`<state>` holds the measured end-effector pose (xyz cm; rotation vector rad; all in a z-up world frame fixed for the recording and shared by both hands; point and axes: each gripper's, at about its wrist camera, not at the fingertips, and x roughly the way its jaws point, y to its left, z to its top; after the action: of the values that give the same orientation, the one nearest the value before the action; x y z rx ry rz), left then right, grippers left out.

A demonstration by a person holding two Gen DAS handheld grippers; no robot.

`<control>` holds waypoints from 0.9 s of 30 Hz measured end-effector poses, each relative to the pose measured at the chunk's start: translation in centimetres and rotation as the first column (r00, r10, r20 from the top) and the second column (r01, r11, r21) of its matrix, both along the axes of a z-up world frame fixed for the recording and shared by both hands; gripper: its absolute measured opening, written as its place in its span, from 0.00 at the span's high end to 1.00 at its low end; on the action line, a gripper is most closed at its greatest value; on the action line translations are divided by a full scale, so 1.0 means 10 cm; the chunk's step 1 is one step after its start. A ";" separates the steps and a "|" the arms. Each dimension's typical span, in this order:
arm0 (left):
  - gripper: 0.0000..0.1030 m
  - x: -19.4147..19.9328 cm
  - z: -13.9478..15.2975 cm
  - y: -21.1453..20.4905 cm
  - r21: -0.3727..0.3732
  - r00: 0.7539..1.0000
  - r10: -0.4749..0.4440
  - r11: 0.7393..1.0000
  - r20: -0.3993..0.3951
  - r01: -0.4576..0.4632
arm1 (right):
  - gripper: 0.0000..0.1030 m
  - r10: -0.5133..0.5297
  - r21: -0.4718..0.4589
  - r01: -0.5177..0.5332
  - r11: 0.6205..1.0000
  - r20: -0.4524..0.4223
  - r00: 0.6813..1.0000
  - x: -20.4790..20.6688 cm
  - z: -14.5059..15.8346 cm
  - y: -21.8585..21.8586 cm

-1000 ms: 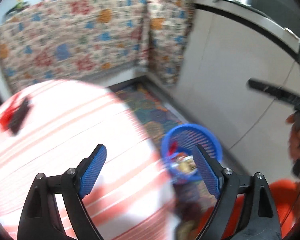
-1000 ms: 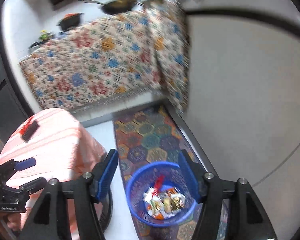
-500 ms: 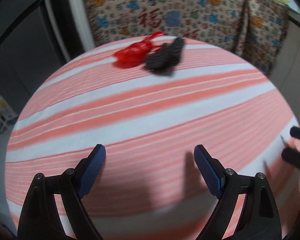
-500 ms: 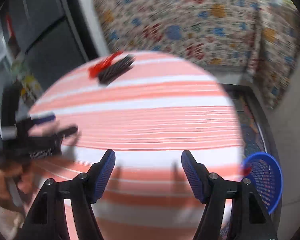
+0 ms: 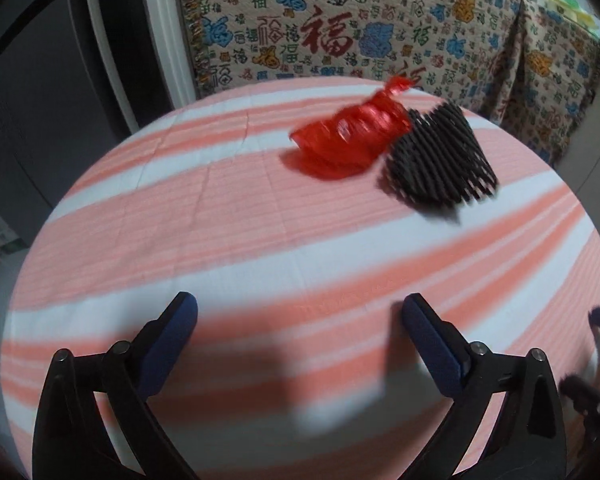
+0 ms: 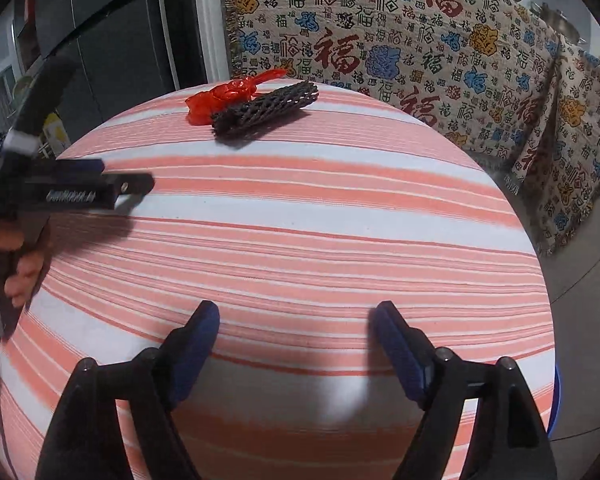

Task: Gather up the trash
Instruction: 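Move both open tools back over the table toward the red bag and black net, then grasp the red plastic bag with the left tool while the right tool grasps the black mesh net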

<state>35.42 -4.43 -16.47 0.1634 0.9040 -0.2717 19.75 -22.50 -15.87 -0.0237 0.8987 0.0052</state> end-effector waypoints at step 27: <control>0.52 -0.16 0.29 0.34 -0.171 0.997 0.068 0.982 -0.039 -0.074 | 0.19 0.031 0.007 -0.031 0.999 0.001 1.000 0.12 0.01 0.01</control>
<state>33.86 -0.99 -13.55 -0.0337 0.9130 -0.2858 20.91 -22.40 -15.76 -0.0308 0.8973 0.0378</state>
